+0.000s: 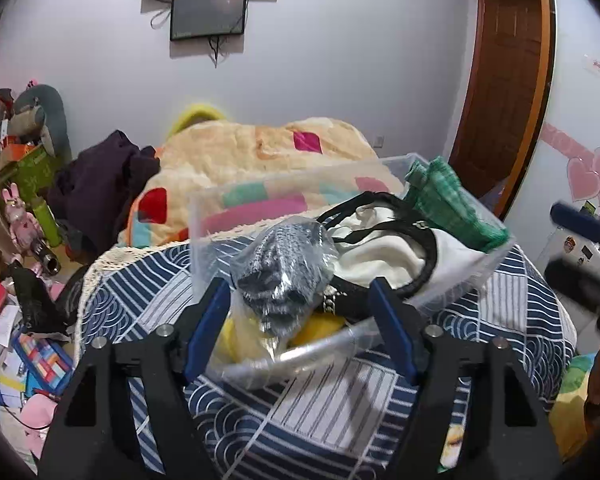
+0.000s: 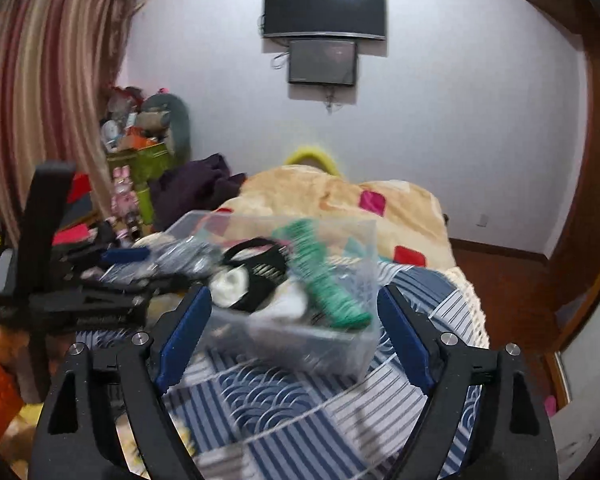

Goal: Organize soft objects
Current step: 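Place the foil bag into the box with the left tool while the right tool drops the glove in, then grasp the floral cloth on the bed with the right tool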

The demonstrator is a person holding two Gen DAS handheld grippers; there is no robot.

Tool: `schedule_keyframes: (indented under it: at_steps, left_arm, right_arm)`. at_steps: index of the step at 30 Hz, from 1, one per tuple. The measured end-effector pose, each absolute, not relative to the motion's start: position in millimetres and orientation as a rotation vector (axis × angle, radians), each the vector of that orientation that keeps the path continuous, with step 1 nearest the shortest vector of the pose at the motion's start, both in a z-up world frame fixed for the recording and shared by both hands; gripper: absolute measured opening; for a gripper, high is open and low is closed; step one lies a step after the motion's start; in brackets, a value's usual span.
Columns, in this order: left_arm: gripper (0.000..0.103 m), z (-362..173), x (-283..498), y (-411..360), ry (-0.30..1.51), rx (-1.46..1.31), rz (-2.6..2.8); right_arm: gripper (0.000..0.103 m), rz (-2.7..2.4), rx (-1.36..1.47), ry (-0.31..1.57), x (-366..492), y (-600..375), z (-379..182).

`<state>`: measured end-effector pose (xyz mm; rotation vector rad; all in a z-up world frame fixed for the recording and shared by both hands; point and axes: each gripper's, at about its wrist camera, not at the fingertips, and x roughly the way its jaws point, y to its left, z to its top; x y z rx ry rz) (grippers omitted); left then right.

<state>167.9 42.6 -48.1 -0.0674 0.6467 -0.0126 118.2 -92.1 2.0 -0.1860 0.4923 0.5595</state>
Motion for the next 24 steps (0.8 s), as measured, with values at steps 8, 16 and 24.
schedule_keyframes:
  at_steps: [8, 16, 24]
  left_arm:
    - [0.091, -47, 111, 41, 0.625, -0.082, -0.020]
    - [0.091, -68, 79, 39, 0.654, -0.093, -0.008]
    - [0.091, -68, 67, 34, 0.625, -0.098, -0.007]
  right_arm:
    - [0.083, 0.686, -0.226, 0.636, 98, -75, -42]
    - [0.072, 0.768, -0.283, 0.783, 91, -51, -90]
    - [0.020, 0.785, -0.369, 0.772, 77, -33, -107]
